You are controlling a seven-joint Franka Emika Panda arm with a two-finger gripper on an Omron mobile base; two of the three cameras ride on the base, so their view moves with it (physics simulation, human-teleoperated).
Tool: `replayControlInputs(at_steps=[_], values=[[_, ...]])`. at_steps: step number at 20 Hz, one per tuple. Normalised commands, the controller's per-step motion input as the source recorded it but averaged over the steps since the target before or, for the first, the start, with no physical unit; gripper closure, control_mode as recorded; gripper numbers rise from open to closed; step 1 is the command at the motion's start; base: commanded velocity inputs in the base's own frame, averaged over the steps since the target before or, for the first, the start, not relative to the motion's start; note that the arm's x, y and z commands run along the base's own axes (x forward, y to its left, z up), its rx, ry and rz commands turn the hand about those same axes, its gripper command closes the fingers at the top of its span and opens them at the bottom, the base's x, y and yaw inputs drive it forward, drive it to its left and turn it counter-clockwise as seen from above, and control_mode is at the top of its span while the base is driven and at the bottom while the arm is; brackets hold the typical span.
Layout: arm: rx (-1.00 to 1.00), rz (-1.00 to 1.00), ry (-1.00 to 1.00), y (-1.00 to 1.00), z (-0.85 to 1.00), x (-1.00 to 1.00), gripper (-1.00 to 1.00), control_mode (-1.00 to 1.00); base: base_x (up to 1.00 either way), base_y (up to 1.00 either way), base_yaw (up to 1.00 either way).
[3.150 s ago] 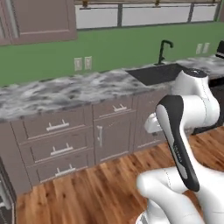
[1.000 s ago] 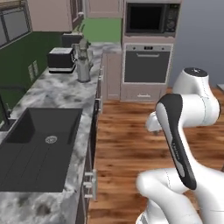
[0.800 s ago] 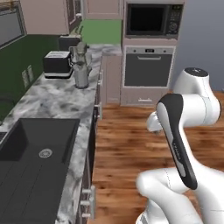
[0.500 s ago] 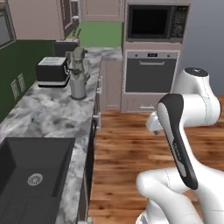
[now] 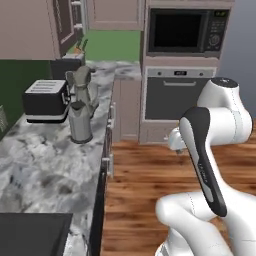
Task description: Navigate to the stand mixer.
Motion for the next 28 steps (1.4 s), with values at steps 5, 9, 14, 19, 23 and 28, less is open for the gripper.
replayControlInputs(at_steps=[5,9,14,19,23,28], values=[[0.0,0.0,0.0,0.0,0.0,0.0,-1.0,1.0,1.0,-0.32,0.0],[0.0,0.0,0.0,0.0,0.0,0.0,-1.0,1.0,1.0,-0.32,0.0],[0.0,0.0,0.0,0.0,0.0,0.0,-1.0,1.0,1.0,-0.3,0.0],[0.0,0.0,0.0,0.0,0.0,0.0,-1.0,1.0,1.0,-0.26,0.02],[0.0,0.0,0.0,0.0,0.0,0.0,-1.0,1.0,1.0,-0.48,0.42],[0.0,0.0,0.0,0.0,0.0,0.0,-1.0,1.0,0.84,-0.47,0.81]])
